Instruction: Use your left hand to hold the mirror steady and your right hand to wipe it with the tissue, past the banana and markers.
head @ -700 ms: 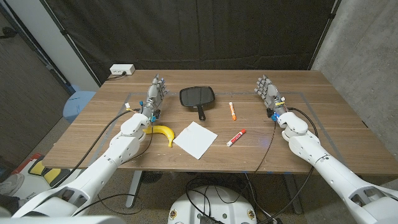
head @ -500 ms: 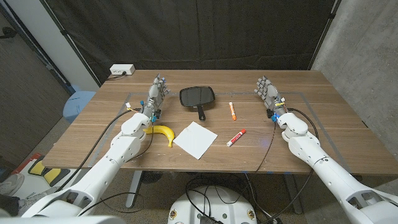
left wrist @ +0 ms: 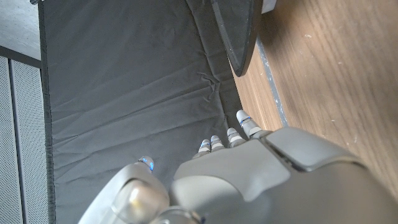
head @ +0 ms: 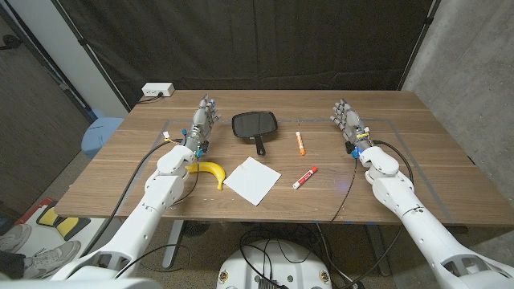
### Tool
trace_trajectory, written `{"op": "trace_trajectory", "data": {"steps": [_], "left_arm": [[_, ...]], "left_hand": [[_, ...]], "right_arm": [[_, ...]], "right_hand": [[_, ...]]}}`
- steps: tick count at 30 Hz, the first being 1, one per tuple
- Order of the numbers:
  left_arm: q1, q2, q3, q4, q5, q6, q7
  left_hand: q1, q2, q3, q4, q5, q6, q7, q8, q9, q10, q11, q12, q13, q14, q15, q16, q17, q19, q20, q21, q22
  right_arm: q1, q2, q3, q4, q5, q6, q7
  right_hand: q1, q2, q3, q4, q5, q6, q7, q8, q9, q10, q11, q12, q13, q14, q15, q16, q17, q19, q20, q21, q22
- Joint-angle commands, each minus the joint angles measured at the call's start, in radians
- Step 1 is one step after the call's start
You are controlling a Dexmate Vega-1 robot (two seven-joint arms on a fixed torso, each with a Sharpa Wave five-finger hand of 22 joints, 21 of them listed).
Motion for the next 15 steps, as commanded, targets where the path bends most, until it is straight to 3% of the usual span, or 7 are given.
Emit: {"op": "trace_trajectory", "data": {"steps": [1,7,12,15], "left_arm": [[0.015,-0.067,-0.077,-0.021,0.087,0.033,-0.053],[0.021,-0.08,-0.093,-0.034,0.111,0.041,-0.067],[0.031,-0.084,-0.098,-0.055,0.132,0.053,-0.073],[0.038,-0.084,-0.1,-0.07,0.144,0.06,-0.076]], "left_hand": [[0.003,0.118,-0.003,0.002,0.004,-0.22,-0.013,0.008,0.005,-0.179,0.008,0.007,0.006,-0.2,-0.019,0.007,0.002,-0.177,-0.025,0.004,0.004],[0.006,0.114,-0.003,0.0,0.004,-0.197,-0.022,0.013,0.005,-0.165,0.011,0.009,0.006,-0.184,-0.013,0.009,0.002,-0.165,-0.022,0.006,0.003],[0.014,0.106,-0.004,-0.007,0.004,-0.175,-0.033,0.016,0.006,-0.141,0.006,0.013,0.007,-0.146,0.001,0.016,0.002,-0.139,0.005,0.011,0.002],[0.018,0.101,-0.005,-0.01,0.003,-0.164,-0.039,0.017,0.006,-0.131,0.011,0.015,0.007,-0.136,-0.001,0.017,0.002,-0.133,0.004,0.011,0.001]], "right_arm": [[-0.025,0.043,0.057,-0.026,-0.068,-0.024,0.014],[-0.039,0.047,0.067,-0.042,-0.094,-0.024,0.007],[-0.056,0.047,0.073,-0.064,-0.112,-0.027,-0.004],[-0.066,0.047,0.077,-0.075,-0.118,-0.026,-0.009]], "right_hand": [[0.012,-0.002,0.005,-0.008,-0.002,0.006,0.003,0.005,0.005,0.006,0.007,0.006,0.005,0.001,0.008,0.001,0.003,0.011,-0.032,-0.001,0.004],[0.018,-0.004,0.006,-0.014,-0.004,0.01,0.004,0.005,0.005,0.009,0.008,0.006,0.005,0.003,0.008,0.0,0.003,0.014,-0.031,-0.002,0.004],[0.023,-0.005,0.007,-0.019,-0.005,0.01,0.004,0.005,0.005,0.011,0.009,0.006,0.005,0.005,0.01,0.0,0.003,0.015,-0.03,-0.003,0.004],[0.026,-0.006,0.007,-0.022,-0.005,0.012,0.006,0.006,0.005,0.014,0.011,0.007,0.005,0.006,0.011,0.0,0.003,0.016,-0.029,-0.004,0.004]]}}
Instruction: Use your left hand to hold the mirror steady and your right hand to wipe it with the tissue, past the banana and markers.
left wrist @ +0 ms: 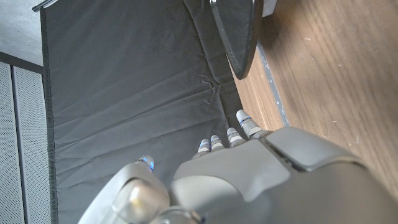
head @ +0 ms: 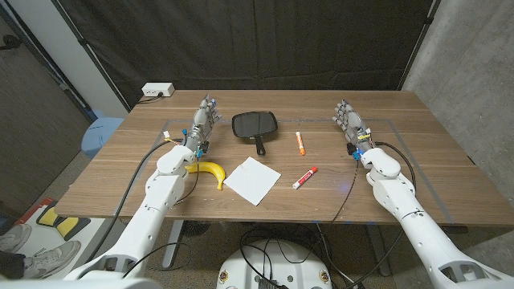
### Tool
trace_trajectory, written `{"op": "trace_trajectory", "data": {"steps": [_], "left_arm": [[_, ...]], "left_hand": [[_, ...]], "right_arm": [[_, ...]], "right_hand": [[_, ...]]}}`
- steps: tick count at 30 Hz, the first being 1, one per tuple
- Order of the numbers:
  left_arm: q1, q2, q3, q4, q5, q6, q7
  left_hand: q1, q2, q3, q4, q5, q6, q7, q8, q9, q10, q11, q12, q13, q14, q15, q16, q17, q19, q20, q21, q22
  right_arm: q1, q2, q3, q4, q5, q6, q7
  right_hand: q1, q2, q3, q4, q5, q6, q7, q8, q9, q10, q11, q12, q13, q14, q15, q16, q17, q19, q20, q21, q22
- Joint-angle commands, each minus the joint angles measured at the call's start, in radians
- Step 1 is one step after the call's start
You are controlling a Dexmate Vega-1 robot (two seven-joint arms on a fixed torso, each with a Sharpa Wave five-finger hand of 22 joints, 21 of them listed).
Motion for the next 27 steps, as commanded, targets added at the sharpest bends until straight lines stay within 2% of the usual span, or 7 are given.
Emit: {"op": "trace_trajectory", "data": {"steps": [1,7,13,19,23,25,27], "left_arm": [[0.025,-0.022,-0.028,-0.047,0.057,0.028,-0.02],[0.043,-0.02,-0.03,-0.08,0.085,0.039,-0.01],[0.077,-0.005,-0.026,-0.145,0.131,0.072,0.015],[0.108,0.02,-0.026,-0.209,0.178,0.104,0.033],[0.135,0.034,-0.029,-0.259,0.216,0.122,0.057],[0.15,0.041,-0.029,-0.285,0.236,0.134,0.068],[0.166,0.045,-0.03,-0.313,0.259,0.146,0.085]], "left_hand": [[0.014,0.09,-0.002,-0.01,0.003,-0.159,-0.013,0.007,0.001,-0.128,0.009,0.007,0.002,-0.131,0.0,0.01,0.002,-0.131,0.007,0.004,0.001],[0.057,0.048,-0.006,-0.043,-0.003,-0.136,-0.044,0.007,0.001,-0.104,-0.009,0.007,0.003,-0.089,0.009,0.009,-0.001,-0.1,0.045,0.001,-0.004],[0.129,0.015,0.001,-0.091,-0.014,-0.107,-0.06,0.011,0.001,-0.072,-0.007,0.008,0.005,-0.037,0.027,0.011,-0.001,-0.08,0.076,-0.01,-0.005],[0.218,-0.015,0.01,-0.151,-0.033,-0.079,-0.058,0.016,0.003,-0.047,0.036,0.004,0.006,0.002,0.036,0.009,0.0,-0.053,0.082,-0.021,-0.005],[0.253,-0.025,0.013,-0.173,-0.044,-0.05,-0.057,0.024,0.005,-0.02,0.045,0.009,0.007,0.035,0.042,0.015,0.003,-0.034,0.104,-0.022,-0.004],[0.272,-0.032,0.013,-0.185,-0.051,-0.04,-0.056,0.026,0.006,-0.011,0.012,0.008,0.008,0.054,0.047,0.018,0.005,-0.028,0.106,-0.026,-0.003],[0.283,-0.036,0.011,-0.192,-0.058,-0.021,-0.049,0.032,0.008,0.007,0.014,0.012,0.009,0.076,0.056,0.024,0.008,-0.02,0.112,-0.027,-0.002]], "right_arm": [[-0.035,0.009,0.024,-0.04,-0.046,-0.006,-0.018],[-0.055,0.008,0.026,-0.063,-0.059,-0.004,-0.03],[-0.078,0.007,0.028,-0.089,-0.063,-0.005,-0.041],[-0.099,0.007,0.028,-0.113,-0.066,-0.001,-0.047],[-0.118,0.006,0.028,-0.135,-0.067,-0.001,-0.054],[-0.127,0.004,0.029,-0.147,-0.068,-0.002,-0.058],[-0.137,0.003,0.03,-0.159,-0.07,-0.002,-0.063]], "right_hand": [[0.012,-0.003,0.004,-0.008,-0.005,0.006,0.0,0.005,0.005,0.009,0.006,0.007,0.001,0.001,0.005,0.0,0.003,0.004,-0.031,-0.004,0.004],[0.016,-0.004,0.005,-0.013,-0.006,0.008,0.0,0.006,0.005,0.011,0.004,0.007,0.001,0.002,0.005,-0.001,0.003,0.004,-0.03,-0.005,0.004],[0.022,-0.006,0.005,-0.018,-0.008,0.009,0.0,0.006,0.006,0.013,0.004,0.007,0.001,0.003,0.005,-0.002,0.003,0.005,-0.031,-0.007,0.004],[0.027,-0.007,0.006,-0.023,-0.009,0.011,0.0,0.006,0.006,0.014,0.005,0.006,0.001,0.004,0.004,-0.002,0.003,0.007,-0.031,-0.008,0.004],[0.029,-0.008,0.006,-0.025,-0.01,0.011,0.0,0.006,0.006,0.014,0.005,0.006,0.001,0.005,0.004,-0.002,0.003,0.007,-0.031,-0.009,0.004],[0.031,-0.008,0.006,-0.027,-0.01,0.011,0.0,0.006,0.006,0.015,0.005,0.006,0.001,0.005,0.004,-0.003,0.003,0.007,-0.031,-0.01,0.004],[0.032,-0.008,0.006,-0.029,-0.011,0.011,0.0,0.005,0.006,0.015,0.005,0.005,0.001,0.006,0.004,-0.003,0.003,0.008,-0.031,-0.01,0.004]]}}
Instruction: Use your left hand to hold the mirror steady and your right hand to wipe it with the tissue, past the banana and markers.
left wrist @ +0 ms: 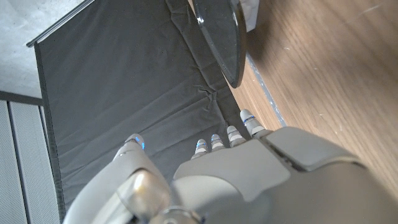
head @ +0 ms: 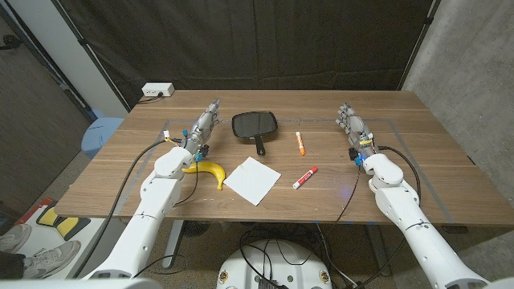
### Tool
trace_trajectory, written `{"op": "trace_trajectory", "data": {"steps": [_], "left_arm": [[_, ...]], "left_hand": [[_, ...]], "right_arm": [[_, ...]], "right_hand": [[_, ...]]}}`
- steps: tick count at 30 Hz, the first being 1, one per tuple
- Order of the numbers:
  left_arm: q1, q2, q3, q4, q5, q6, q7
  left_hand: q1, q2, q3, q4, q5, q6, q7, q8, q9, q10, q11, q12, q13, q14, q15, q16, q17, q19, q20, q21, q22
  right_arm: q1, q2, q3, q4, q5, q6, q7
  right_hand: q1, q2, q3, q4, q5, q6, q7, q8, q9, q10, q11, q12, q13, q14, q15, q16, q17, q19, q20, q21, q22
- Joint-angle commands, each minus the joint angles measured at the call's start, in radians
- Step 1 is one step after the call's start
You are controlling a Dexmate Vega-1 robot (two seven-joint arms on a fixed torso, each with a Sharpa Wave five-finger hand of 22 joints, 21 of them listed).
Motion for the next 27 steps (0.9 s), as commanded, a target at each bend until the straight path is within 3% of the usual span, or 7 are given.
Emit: {"op": "trace_trajectory", "data": {"steps": [1,9,14,20,27], "left_arm": [[0.079,0.034,-0.005,-0.143,0.11,0.06,0.066],[0.154,0.051,-0.016,-0.29,0.186,0.185,0.1],[0.184,0.061,-0.025,-0.366,0.218,0.276,0.083],[0.2,0.06,-0.037,-0.417,0.226,0.354,0.046],[0.176,0.065,-0.044,-0.427,0.195,0.434,-0.046]], "left_hand": [[0.031,-0.007,-0.001,-0.017,-0.014,-0.02,0.008,0.013,0.006,0.023,-0.011,0.015,0.006,0.044,0.009,0.019,0.01,-0.012,0.014,-0.005,0.005],[0.043,-0.024,-0.014,-0.025,-0.032,0.014,0.028,0.02,0.01,0.089,0.017,0.034,0.012,0.091,0.007,0.034,0.022,0.031,0.046,0.001,0.007],[0.046,-0.034,-0.022,-0.028,-0.04,0.017,0.045,0.019,0.012,0.094,0.024,0.032,0.015,0.109,0.01,0.039,0.027,0.064,0.041,0.008,0.008],[0.05,-0.043,-0.035,-0.029,-0.051,0.04,0.072,0.022,0.015,0.138,0.059,0.043,0.019,0.162,0.013,0.055,0.033,0.124,0.05,0.02,0.008],[0.055,-0.055,-0.048,-0.032,-0.059,0.08,0.102,0.032,0.016,0.185,0.071,0.053,0.02,0.207,0.017,0.065,0.035,0.179,0.05,0.031,0.007]], "right_arm": [[-0.054,-0.005,0.005,-0.063,-0.008,0.001,-0.021],[-0.099,-0.014,0.013,-0.118,-0.014,0.002,-0.039],[-0.122,-0.017,0.015,-0.143,-0.017,0.004,-0.049],[-0.138,-0.018,0.016,-0.16,-0.019,0.009,-0.059],[-0.145,-0.019,0.019,-0.167,-0.02,0.011,-0.069]], "right_hand": [[0.012,-0.003,0.001,-0.008,-0.003,0.008,0.004,0.005,0.006,0.009,0.0,0.005,0.001,0.0,-0.001,-0.003,0.003,0.003,-0.025,-0.004,0.004],[0.016,-0.003,0.001,-0.012,-0.005,0.008,0.003,0.005,0.006,0.012,0.001,0.005,0.002,0.001,0.001,-0.003,0.003,0.004,-0.025,-0.005,0.004],[0.018,-0.003,0.001,-0.014,-0.006,0.009,0.002,0.005,0.006,0.013,-0.001,0.005,0.002,0.001,0.001,-0.003,0.003,0.005,-0.025,-0.006,0.004],[0.02,-0.003,0.001,-0.016,-0.007,0.009,0.003,0.005,0.006,0.013,-0.001,0.005,0.002,0.001,0.0,-0.003,0.004,0.005,-0.025,-0.007,0.004],[0.022,-0.002,0.001,-0.018,-0.008,0.009,0.002,0.004,0.006,0.013,-0.001,0.004,0.002,0.002,0.0,-0.003,0.004,0.006,-0.025,-0.008,0.005]]}}
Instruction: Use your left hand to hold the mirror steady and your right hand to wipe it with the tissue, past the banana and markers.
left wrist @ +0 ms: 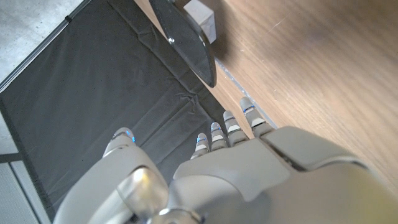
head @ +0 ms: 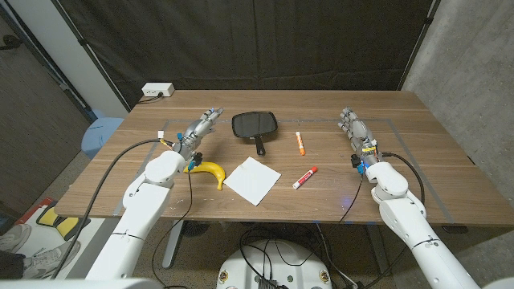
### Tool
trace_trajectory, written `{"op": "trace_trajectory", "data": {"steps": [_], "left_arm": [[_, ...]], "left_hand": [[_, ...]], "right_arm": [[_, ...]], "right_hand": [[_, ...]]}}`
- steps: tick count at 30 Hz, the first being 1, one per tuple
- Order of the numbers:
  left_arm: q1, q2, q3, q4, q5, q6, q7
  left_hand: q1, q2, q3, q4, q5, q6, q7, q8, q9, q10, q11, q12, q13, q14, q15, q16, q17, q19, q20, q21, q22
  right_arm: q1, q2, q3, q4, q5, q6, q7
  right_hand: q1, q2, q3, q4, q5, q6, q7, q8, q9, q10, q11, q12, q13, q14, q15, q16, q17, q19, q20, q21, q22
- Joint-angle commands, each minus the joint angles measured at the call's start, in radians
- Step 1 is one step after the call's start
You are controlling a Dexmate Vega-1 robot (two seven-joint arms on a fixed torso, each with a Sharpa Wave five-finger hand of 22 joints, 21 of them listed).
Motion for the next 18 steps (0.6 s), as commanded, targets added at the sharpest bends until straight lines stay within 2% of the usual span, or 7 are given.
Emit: {"op": "trace_trajectory", "data": {"steps": [1,6,8,10,11,13,18], "left_arm": [[0.0,0.01,-0.018,-0.076,-0.013,0.148,-0.112],[-0.028,0.021,-0.018,-0.062,-0.04,0.184,-0.176],[-0.041,0.022,-0.02,-0.056,-0.056,0.202,-0.201],[-0.054,0.024,-0.022,-0.049,-0.073,0.221,-0.227],[-0.06,0.024,-0.022,-0.045,-0.077,0.227,-0.235],[-0.071,0.028,-0.02,-0.038,-0.086,0.24,-0.253],[-0.091,0.023,-0.023,-0.027,-0.108,0.271,-0.279]], "left_hand": [[0.002,-0.017,-0.011,0.0,-0.006,0.015,0.015,0.007,0.004,0.027,0.008,0.012,0.002,0.032,0.0,0.012,0.003,0.035,0.0,0.016,0.001],[0.013,-0.025,-0.019,-0.005,-0.01,0.035,0.043,0.009,0.005,0.066,0.025,0.019,0.003,0.079,0.002,0.023,0.003,0.088,0.008,0.026,0.0],[0.022,-0.027,-0.024,-0.008,-0.013,0.067,0.067,0.015,0.004,0.096,0.036,0.024,0.004,0.113,0.005,0.03,0.003,0.131,0.019,0.034,-0.001],[0.032,-0.027,-0.03,-0.01,-0.017,0.097,0.09,0.02,0.003,0.136,0.05,0.03,0.004,0.161,0.012,0.041,0.002,0.19,0.028,0.047,-0.002],[0.04,-0.028,-0.035,-0.012,-0.022,0.128,0.106,0.024,0.002,0.186,0.056,0.04,0.004,0.205,0.003,0.05,0.001,0.245,0.039,0.057,-0.004],[0.051,-0.033,-0.043,-0.015,-0.027,0.162,0.124,0.027,0.001,0.249,0.061,0.053,0.004,0.274,-0.01,0.066,-0.001,0.307,0.046,0.065,-0.006],[0.073,-0.041,-0.053,-0.022,-0.032,0.203,0.161,0.027,0.0,0.326,0.082,0.067,0.004,0.366,-0.01,0.081,-0.006,0.413,0.048,0.079,-0.009]], "right_arm": [[-0.026,-0.004,0.005,-0.027,-0.004,0.007,-0.019],[-0.025,-0.004,0.006,-0.024,-0.003,0.01,-0.022],[-0.024,-0.006,0.005,-0.024,-0.009,0.01,-0.025],[-0.024,-0.007,0.005,-0.025,-0.012,0.01,-0.029],[-0.024,-0.008,0.006,-0.024,-0.011,0.011,-0.029],[-0.023,-0.008,0.006,-0.024,-0.013,0.013,-0.032],[-0.02,-0.009,0.006,-0.022,-0.013,0.009,-0.036]], "right_hand": [[0.015,-0.002,0.002,-0.008,0.0,0.009,0.003,0.004,0.001,0.01,0.002,0.004,0.002,0.002,0.0,-0.003,0.001,0.006,-0.025,0.0,0.005],[0.016,-0.002,0.001,-0.009,-0.001,0.01,0.004,0.004,0.001,0.01,0.003,0.004,0.002,0.003,-0.001,-0.003,0.001,0.006,-0.025,-0.001,0.005],[0.017,-0.002,0.001,-0.01,-0.001,0.011,0.004,0.004,0.001,0.011,0.001,0.004,0.002,0.003,0.0,-0.003,0.001,0.007,-0.025,-0.001,0.005],[0.017,-0.001,0.001,-0.01,-0.001,0.011,0.004,0.004,0.001,0.011,0.002,0.004,0.002,0.003,0.0,-0.003,0.001,0.007,-0.025,-0.001,0.005],[0.018,-0.001,0.001,-0.011,-0.001,0.011,0.004,0.004,0.001,0.011,0.001,0.004,0.002,0.003,0.0,-0.003,0.001,0.008,-0.026,-0.001,0.005],[0.018,-0.001,0.001,-0.011,-0.002,0.011,0.004,0.004,0.002,0.011,0.001,0.004,0.002,0.003,0.0,-0.003,0.001,0.008,-0.025,-0.002,0.005],[0.02,-0.001,0.001,-0.013,-0.002,0.011,0.003,0.004,0.002,0.012,0.003,0.004,0.002,0.003,-0.001,-0.004,0.001,0.008,-0.026,-0.002,0.005]]}}
